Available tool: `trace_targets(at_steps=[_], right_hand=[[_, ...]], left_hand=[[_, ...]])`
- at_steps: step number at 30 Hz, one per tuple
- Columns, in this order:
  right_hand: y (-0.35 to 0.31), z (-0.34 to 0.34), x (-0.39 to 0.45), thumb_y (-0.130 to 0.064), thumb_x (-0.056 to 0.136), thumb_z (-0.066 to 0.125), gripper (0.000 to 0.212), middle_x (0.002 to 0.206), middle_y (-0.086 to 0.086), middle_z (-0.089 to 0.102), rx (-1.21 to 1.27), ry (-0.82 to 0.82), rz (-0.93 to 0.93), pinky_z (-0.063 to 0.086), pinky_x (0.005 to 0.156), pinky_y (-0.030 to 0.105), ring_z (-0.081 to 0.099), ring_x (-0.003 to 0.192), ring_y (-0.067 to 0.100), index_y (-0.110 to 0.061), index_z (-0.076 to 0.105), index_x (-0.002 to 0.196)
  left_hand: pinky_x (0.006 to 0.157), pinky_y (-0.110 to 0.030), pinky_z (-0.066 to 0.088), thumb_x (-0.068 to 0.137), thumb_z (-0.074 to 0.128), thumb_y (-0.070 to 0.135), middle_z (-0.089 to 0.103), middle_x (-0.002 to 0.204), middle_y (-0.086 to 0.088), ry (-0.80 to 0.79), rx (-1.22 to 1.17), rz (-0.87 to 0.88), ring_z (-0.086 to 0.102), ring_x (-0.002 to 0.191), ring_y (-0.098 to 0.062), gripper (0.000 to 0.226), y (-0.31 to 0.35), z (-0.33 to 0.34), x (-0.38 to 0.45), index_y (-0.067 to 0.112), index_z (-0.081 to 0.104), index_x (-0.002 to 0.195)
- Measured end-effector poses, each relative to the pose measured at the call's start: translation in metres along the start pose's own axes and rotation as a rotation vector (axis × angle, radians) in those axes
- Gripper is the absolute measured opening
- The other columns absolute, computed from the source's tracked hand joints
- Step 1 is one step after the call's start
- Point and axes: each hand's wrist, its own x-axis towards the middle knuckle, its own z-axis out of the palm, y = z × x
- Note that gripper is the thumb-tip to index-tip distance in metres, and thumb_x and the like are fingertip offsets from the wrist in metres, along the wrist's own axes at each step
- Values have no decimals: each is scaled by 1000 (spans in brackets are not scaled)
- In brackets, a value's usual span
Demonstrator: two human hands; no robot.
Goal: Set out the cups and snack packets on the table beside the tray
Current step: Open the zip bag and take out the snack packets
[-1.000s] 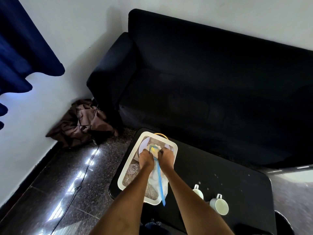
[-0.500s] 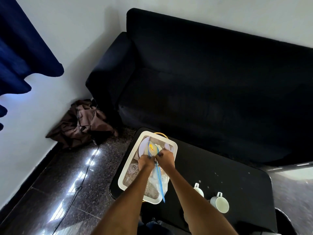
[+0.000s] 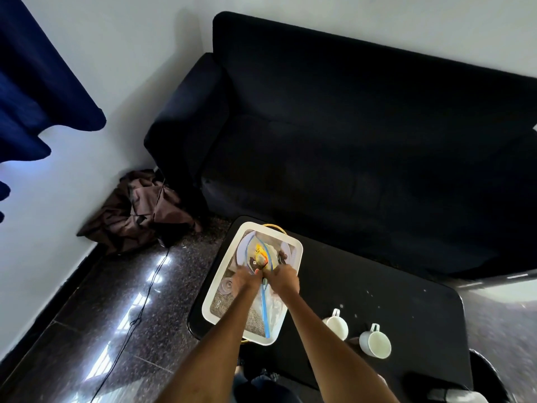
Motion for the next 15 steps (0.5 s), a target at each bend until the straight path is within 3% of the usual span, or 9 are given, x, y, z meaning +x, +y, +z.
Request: trace_targets(at_steps=[3, 5, 8, 11, 15], right_hand=[[5, 6, -1, -9, 83, 60, 24, 79, 18, 66, 94, -100, 31, 58, 73, 41, 71, 87, 38, -8, 50, 62], [11, 1, 0, -2, 81, 56, 29, 62, 12, 57, 113, -106, 15, 58, 66, 39, 71, 85, 40, -8, 47, 55], [21, -13, 9, -2, 85, 51, 18, 78, 22, 68, 128, 39, 1, 57, 77, 50, 69, 85, 42, 6, 62, 74], [23, -21, 13, -14, 89, 52, 24, 95, 23, 71, 207, 202, 83, 57, 80, 42, 69, 88, 37, 4, 67, 94], [16, -11, 0, -37, 83, 62, 44, 95, 17, 70, 142, -60, 218, 61, 71, 39, 71, 72, 31, 3, 63, 102]], left_hand=[[87, -48, 56, 83, 65, 9, 66, 115, -26, -159, -162, -126, 67, 102, -38, 37, -16, 16, 1, -9, 60, 115], [86, -51, 55, 82, 65, 3, 66, 111, -28, -152, -221, -118, 66, 101, -41, 34, -22, 16, 0, -12, 60, 112], [90, -41, 53, 86, 60, 10, 67, 109, -28, 45, -138, 3, 65, 103, -37, 32, -20, 4, -2, -10, 61, 110], [86, -37, 50, 88, 58, 12, 67, 111, -25, 178, -109, 69, 64, 104, -35, 29, -5, -3, -7, -5, 61, 111], [91, -38, 52, 84, 63, 7, 66, 117, -24, 47, -199, 46, 63, 108, -33, 37, 4, 22, -17, 0, 56, 119]])
